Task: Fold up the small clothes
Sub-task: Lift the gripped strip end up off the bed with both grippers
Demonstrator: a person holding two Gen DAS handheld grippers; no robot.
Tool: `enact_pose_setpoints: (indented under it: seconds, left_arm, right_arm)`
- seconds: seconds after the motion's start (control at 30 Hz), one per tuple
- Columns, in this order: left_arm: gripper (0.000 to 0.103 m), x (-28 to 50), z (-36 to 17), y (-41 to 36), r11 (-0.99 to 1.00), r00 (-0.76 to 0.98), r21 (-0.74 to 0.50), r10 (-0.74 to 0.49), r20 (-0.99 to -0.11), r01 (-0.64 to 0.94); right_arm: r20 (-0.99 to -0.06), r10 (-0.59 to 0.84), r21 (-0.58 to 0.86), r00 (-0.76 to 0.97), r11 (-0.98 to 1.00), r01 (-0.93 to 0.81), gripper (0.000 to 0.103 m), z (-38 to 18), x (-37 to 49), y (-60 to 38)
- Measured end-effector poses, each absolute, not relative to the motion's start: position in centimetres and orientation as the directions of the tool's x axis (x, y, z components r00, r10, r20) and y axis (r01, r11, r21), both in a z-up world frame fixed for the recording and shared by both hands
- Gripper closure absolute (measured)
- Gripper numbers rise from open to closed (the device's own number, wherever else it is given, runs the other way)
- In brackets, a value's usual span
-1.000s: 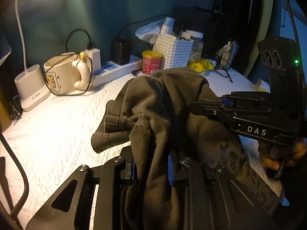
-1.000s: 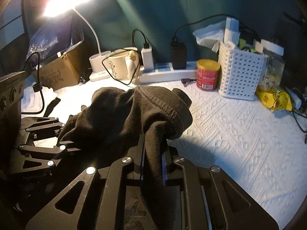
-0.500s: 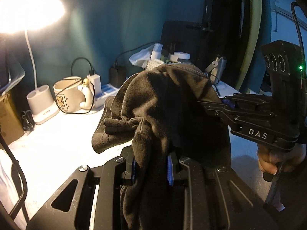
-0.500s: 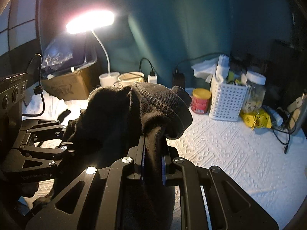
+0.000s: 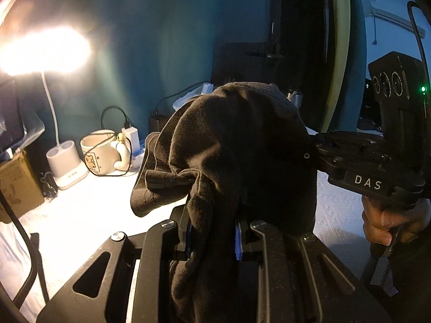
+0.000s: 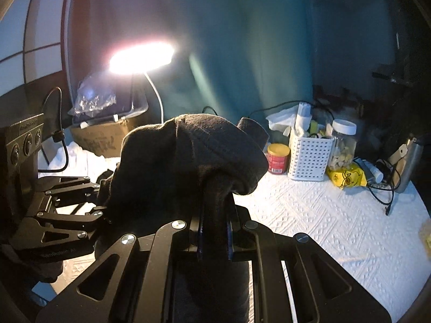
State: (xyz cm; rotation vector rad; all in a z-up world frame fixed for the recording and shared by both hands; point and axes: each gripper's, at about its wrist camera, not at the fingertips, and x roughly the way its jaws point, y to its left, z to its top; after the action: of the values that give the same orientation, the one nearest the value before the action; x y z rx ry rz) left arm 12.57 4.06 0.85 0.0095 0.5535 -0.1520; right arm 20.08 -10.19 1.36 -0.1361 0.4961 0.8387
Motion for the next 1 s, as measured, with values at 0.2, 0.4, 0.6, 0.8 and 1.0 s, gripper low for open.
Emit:
enact_pose_setpoints:
  seconds: [0.2, 0.4, 0.6, 0.8, 1.0]
  left_arm:
    - [0.083, 11.1, 2.2, 3.9, 0.989, 0.865, -0.017, -0.138, -0.483, 0.148]
    - [0.083, 9.5, 3.7, 3.6, 0.988, 0.888, -0.009, -0.142, -0.437, 0.153]
    - [0.083, 7.8, 5.3, 3.7, 0.988, 0.916, 0.010, -0.137, -0.378, 0.152]
    - [0.083, 6.2, 6.8, 3.8, 0.987, 0.933, 0.027, -0.141, -0.332, 0.158]
    - [0.084, 4.9, 8.8, 4.4, 0.985, 0.943, 0.044, -0.147, -0.300, 0.167]
  right_arm:
    - [-0.431, 0.687, 0.057, 0.585, 0.668, -0.742, 0.089, 3.2, 18.5, -10.8]
    - [-0.386, 0.695, 0.028, 0.606, 0.666, -0.746, 0.089, 5.3, 16.6, -11.5]
    - [-0.326, 0.706, -0.008, 0.628, 0.662, -0.749, 0.089, 7.8, 14.4, -12.2]
    - [-0.273, 0.722, -0.057, 0.636, 0.648, -0.760, 0.090, 9.9, 12.1, -12.3]
    - [-0.187, 0.750, -0.063, 0.635, 0.636, -0.769, 0.090, 12.1, 9.7, -12.6]
